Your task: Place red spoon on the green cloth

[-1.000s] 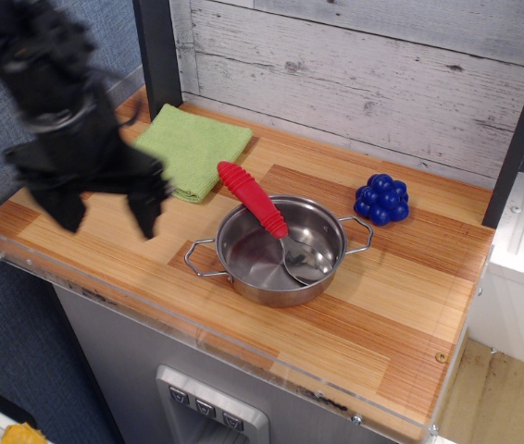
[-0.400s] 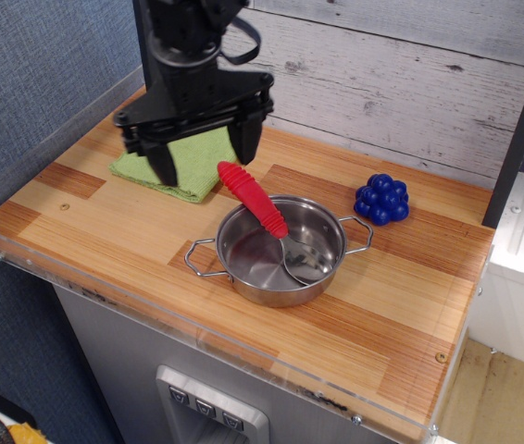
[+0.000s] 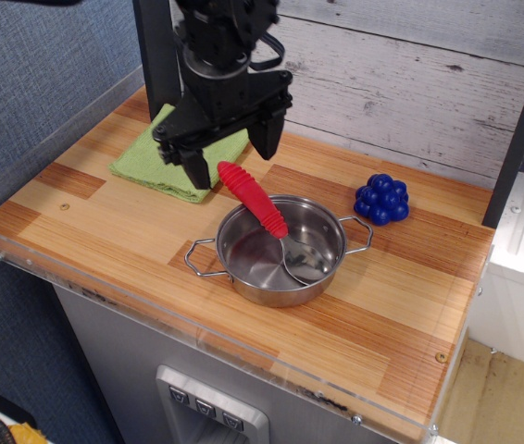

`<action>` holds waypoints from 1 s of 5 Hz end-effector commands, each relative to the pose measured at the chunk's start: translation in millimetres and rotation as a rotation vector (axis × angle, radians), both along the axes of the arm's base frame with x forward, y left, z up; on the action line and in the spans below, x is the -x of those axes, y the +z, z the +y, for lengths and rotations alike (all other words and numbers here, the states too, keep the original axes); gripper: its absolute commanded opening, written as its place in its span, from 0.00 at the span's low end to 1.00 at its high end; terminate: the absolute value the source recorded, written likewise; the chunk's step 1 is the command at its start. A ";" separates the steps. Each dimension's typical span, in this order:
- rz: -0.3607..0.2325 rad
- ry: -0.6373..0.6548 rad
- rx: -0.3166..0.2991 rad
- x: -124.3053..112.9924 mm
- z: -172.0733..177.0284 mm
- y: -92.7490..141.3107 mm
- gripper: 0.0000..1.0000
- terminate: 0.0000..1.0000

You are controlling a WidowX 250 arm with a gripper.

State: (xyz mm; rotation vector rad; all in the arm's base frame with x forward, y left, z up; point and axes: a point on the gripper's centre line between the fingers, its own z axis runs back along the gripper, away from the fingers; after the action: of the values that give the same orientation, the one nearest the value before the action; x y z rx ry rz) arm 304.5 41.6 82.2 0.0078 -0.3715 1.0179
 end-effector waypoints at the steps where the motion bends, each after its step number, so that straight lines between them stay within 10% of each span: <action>1: -0.022 0.000 -0.012 -19.0 8.2 0.7 1.00 0.00; 5: 0.007 -0.028 -0.027 -26.1 13.7 -29.9 1.00 0.00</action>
State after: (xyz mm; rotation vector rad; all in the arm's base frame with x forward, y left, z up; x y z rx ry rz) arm 324.7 44.6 41.4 0.0433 -0.3460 0.9809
